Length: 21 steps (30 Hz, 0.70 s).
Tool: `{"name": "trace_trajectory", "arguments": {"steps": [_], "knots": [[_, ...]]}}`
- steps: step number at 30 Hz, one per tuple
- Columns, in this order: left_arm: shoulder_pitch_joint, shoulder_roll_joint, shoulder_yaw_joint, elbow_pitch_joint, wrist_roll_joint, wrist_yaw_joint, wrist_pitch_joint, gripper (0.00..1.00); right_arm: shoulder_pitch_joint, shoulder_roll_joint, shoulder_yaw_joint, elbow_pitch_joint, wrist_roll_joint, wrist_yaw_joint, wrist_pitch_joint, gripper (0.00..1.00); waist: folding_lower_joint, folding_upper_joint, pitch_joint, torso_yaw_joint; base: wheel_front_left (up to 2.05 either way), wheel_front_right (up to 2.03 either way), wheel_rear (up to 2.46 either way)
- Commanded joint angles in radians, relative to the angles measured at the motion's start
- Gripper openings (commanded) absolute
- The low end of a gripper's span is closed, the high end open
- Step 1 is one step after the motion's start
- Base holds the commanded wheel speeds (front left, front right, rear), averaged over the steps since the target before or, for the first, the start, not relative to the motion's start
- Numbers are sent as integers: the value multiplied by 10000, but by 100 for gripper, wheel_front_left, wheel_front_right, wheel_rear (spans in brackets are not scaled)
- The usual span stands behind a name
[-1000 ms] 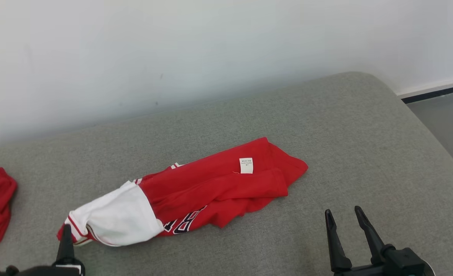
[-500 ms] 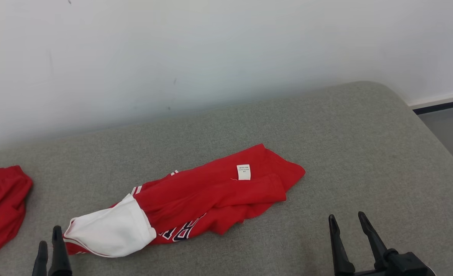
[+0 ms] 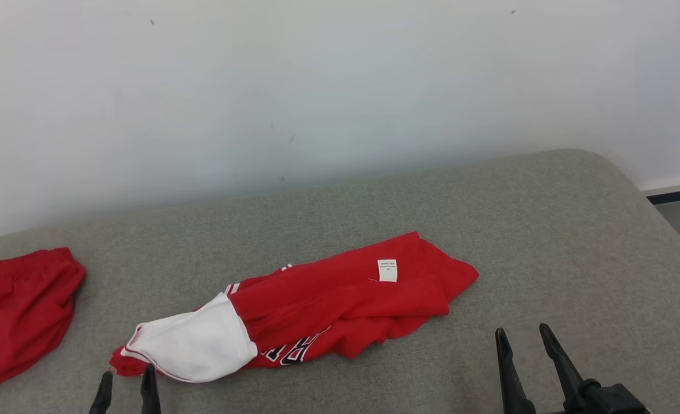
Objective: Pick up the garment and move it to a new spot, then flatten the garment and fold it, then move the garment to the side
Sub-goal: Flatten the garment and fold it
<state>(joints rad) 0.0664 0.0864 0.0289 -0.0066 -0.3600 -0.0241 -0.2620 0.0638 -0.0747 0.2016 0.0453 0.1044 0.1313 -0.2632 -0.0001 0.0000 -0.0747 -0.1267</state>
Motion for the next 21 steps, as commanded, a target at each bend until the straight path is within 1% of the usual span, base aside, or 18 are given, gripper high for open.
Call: {"name": "trace_trajectory", "arguments": {"steps": [1,6,9,13,20,21], "knots": [[326,-109,150,-117,359,44,-30,100,126,-61,39,-8,49,-10,0,100,1,0,-161,145,0,0,0],[720,-272,66,-372,1611,-35,-30,100,254,-79,111,47,98,-10,0,100,1,0,-282,252,0,0,0],[443,-276,-241,-188,2474,-157,-30,100,287,-97,139,101,119,-10,0,100,1,0,-307,326,0,0,0],[-403,28,-794,812,3409,-318,-32,100,225,-139,241,207,154,-10,0,100,1,0,-278,333,0,0,0],[-2620,451,-1641,3007,4622,-206,-32,100,-88,-282,447,333,193,-10,0,100,1,0,108,161,0,0,0],[-2620,451,-1641,3007,4622,-206,-32,100,-88,-282,447,333,193,-10,0,100,1,0,108,161,0,0,0]]}}
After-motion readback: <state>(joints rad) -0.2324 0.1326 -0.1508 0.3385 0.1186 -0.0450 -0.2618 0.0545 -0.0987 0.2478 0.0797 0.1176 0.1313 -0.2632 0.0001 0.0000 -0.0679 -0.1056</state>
